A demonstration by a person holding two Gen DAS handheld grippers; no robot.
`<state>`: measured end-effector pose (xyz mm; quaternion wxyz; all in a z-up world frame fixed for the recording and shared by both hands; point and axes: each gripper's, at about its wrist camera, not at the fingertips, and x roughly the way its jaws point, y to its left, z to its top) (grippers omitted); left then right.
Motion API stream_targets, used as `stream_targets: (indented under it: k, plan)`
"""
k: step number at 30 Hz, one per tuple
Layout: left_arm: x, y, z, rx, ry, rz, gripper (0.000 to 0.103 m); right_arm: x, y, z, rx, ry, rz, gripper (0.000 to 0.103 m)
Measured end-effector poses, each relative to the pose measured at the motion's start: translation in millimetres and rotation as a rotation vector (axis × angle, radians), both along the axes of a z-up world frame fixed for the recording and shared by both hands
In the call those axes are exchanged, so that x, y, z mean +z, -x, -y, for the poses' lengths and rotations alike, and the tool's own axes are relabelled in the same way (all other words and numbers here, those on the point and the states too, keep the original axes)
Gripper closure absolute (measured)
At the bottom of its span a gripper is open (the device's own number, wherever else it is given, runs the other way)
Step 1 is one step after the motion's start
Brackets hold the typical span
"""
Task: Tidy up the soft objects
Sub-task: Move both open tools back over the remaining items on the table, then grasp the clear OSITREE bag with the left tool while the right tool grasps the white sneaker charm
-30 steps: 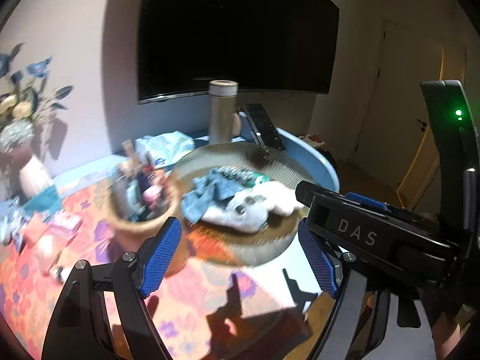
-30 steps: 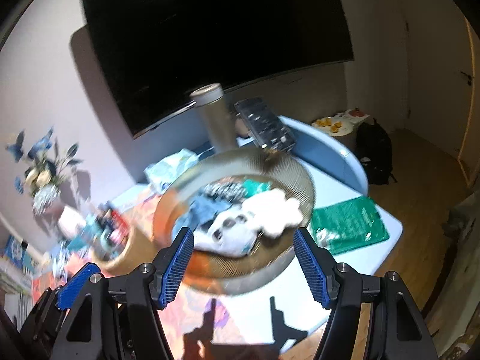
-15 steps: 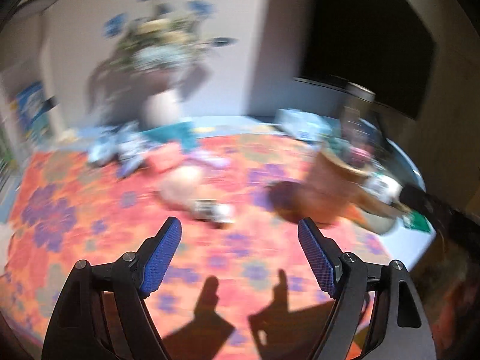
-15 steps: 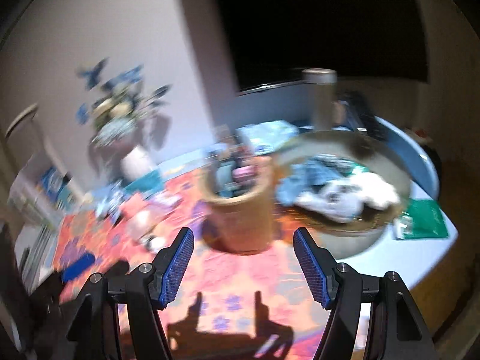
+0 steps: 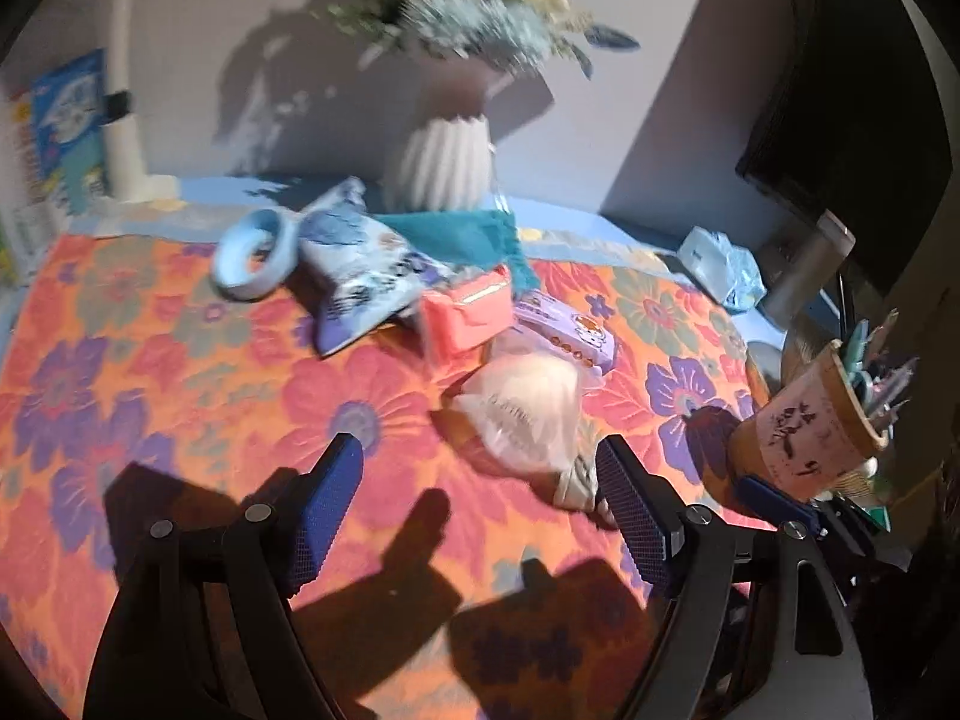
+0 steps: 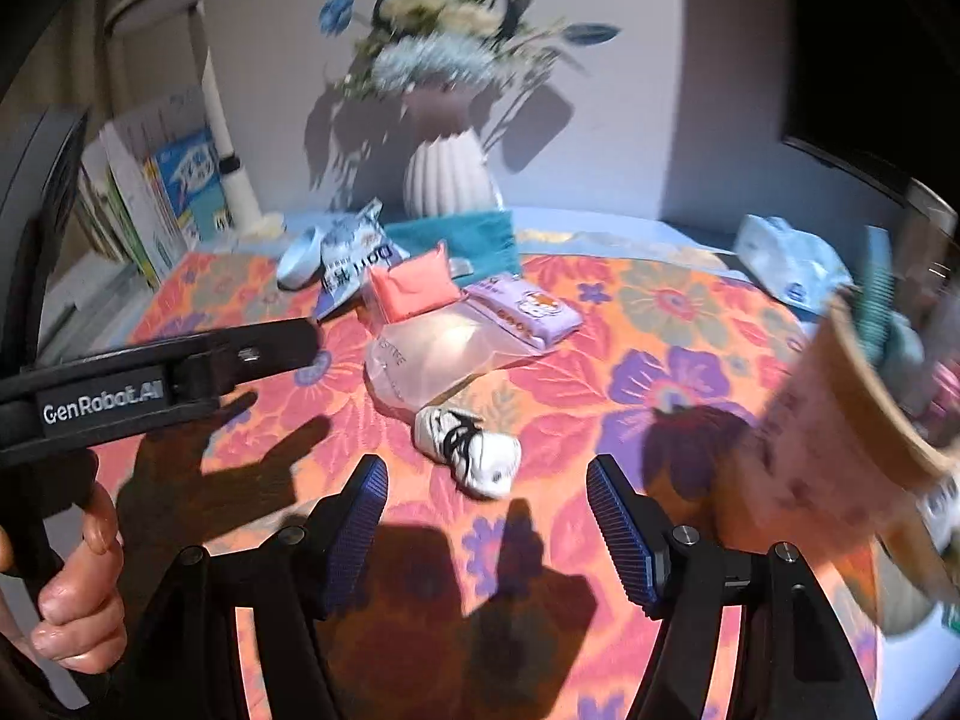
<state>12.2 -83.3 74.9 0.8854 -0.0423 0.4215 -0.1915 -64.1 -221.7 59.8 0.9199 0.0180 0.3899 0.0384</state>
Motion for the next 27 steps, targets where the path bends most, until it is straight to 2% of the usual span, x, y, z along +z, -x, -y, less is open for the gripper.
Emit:
stream_targets:
  k: [4,10,13,18,19,23,27]
  plan:
    - [-17.7,-26.3,20.6,-0.047,0.008,-0.035,0.024,-17.3,-23.6,-1.9,0.05,0.01,-0.018,0.036]
    - [-35.6,-52.5,36.8,-0.088,0.005,-0.066,0.024,-35.8,-38.3,9.7,0.051,-0.06,-0.071,0.036]
    - [-41.9,-58.5,43.1,-0.106,0.003,-0.072,0.026,-41.3,-43.5,8.6,0.051,-0.058,-0.096,0.036]
    - [-50.1,-65.3,45.3,-0.105,0.017,-0.088,0.039,-44.0,-49.1,1.9,0.076,-0.037,-0.103,0.036]
    - [-50.9,-66.0,44.6,-0.107,0.029,-0.09,0.045,-45.4,-50.8,0.9,0.076,-0.03,-0.111,0.036]
    - [-50.9,-65.7,42.0,-0.102,0.052,-0.082,0.052,-48.5,-54.2,0.1,0.075,-0.024,-0.129,0.036]
    - [-50.8,-63.4,41.4,-0.1,0.054,-0.068,0.054,-48.7,-53.6,-0.1,0.065,-0.019,-0.128,0.047]
